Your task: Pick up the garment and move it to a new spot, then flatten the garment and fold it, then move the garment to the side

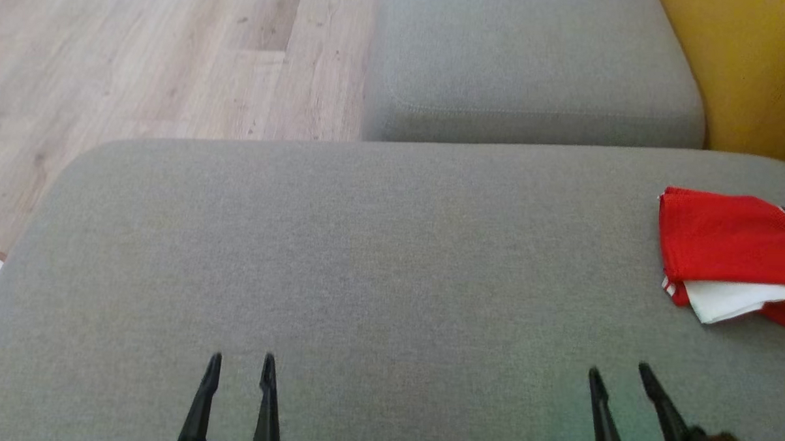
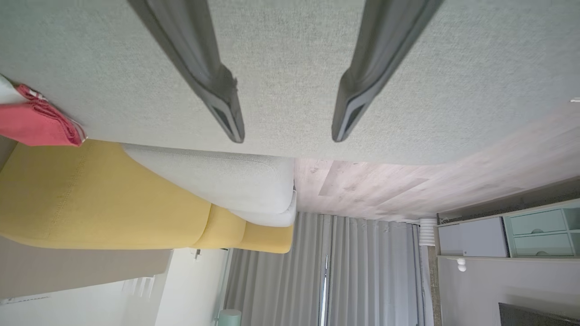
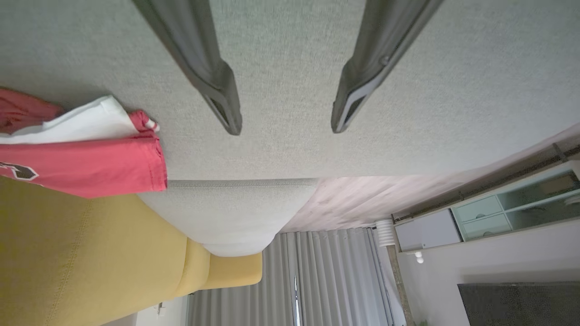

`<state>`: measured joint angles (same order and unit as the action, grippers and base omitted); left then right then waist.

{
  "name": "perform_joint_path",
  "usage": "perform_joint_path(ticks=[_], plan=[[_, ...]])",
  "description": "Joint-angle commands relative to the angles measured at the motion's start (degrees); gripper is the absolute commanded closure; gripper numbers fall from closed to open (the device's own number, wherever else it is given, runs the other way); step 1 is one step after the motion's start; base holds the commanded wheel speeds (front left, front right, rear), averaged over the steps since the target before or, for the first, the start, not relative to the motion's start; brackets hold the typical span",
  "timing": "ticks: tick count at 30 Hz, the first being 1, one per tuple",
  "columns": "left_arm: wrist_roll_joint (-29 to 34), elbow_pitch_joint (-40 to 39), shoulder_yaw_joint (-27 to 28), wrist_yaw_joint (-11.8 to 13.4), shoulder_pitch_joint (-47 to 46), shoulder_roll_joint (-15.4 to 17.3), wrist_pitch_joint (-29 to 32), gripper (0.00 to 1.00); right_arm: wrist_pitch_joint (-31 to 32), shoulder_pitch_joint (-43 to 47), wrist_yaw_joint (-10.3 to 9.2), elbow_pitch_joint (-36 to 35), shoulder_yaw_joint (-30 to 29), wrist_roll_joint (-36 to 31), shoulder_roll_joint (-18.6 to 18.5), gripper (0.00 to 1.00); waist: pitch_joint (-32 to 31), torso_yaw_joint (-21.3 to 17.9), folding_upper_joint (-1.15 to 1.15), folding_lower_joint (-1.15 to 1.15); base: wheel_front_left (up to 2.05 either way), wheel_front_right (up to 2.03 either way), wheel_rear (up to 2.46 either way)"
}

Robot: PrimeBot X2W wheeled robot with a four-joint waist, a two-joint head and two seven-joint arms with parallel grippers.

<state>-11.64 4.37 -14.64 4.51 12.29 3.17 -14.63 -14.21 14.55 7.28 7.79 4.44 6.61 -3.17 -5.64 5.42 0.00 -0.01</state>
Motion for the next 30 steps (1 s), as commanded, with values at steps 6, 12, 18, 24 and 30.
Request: perform_joint_path(ticks=[6,12,18,24,30], plan=[[1.4,-1.2,3.1,-0.8,0.0,-0.3,-0.4,0.0,-0.8,-0.2,0.21,-3.7,0.5,-1.8,0.2,0.0,-1.0,-0.2,0.0,0.01,0.0,0.0,0.0],[1.9,-0.8,3.9,-1.2,0.2,-0.3,-0.4,0.0,-0.8,-0.5,0.21,-4.1,-0.3,-0.5,0.3,0.0,-1.2,-0.4,0.0,0.01,0.0,0.0,0.0],[0.4,4.1,1.7,-1.1,2.7,0.0,0.2,1.0,0.2,2.3,0.0,1.3,-1.0,0.7,0.6,1.0,-1.1,-0.5,0.0,0.01,0.0,0.0,0.0],[-3.9,4.3,2.4,-1.5,1.7,0.3,0.9,1.0,1.0,1.2,0.01,1.6,-1.2,5.2,0.3,1.0,-0.8,-0.8,0.0,0.01,0.0,0.0,0.0],[-7.5,4.6,2.9,-2.0,0.8,0.5,1.6,1.0,1.6,0.2,0.02,1.8,-1.4,8.8,0.1,1.0,-0.5,-1.0,0.0,0.01,0.0,0.0,0.0]])
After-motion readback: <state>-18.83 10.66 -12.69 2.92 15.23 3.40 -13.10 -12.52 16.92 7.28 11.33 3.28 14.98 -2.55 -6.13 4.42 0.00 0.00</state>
